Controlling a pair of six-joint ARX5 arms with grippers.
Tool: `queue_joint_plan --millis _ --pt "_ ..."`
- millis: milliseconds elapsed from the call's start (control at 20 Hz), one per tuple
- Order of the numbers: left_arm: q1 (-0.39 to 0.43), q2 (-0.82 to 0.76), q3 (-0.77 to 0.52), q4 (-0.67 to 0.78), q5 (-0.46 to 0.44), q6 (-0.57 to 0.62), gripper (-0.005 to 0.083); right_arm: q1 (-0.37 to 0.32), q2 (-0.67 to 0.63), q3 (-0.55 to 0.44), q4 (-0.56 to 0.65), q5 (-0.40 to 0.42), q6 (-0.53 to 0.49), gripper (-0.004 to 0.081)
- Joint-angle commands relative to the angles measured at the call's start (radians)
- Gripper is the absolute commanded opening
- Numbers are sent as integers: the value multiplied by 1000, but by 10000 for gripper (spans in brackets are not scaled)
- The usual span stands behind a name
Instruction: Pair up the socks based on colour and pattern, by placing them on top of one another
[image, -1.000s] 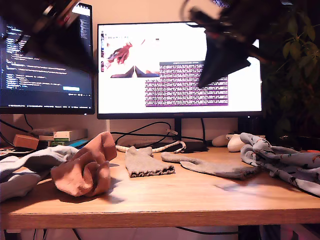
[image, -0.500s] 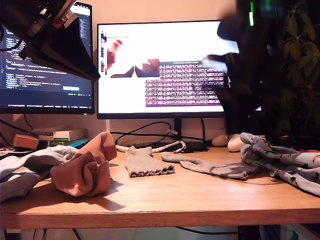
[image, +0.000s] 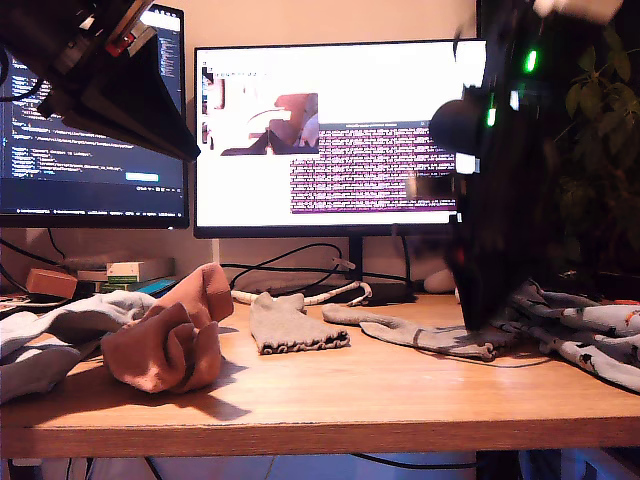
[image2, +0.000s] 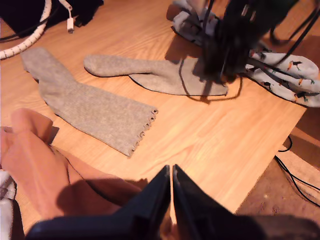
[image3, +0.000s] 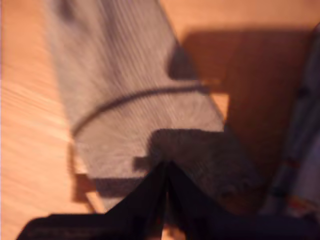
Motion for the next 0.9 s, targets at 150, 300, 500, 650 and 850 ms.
queue_joint_plan --millis 150,300,500,650,850 --pt "-3 0 -5 13 3 -3 -24 0 36 -8 -51 -6 -3 -11" --pt "-3 0 -5 13 3 -3 -24 18 37 -8 -99 -31 5 -11" --pt "-3 0 -5 14 3 -3 -24 56 37 -8 -139 -142 62 -11" --pt "-3 0 -5 12 3 -3 -24 105 37 -8 -165 -174 106 -11" --pt "-3 0 -5 6 3 -2 -24 161 31 -6 -173 -193 127 -11"
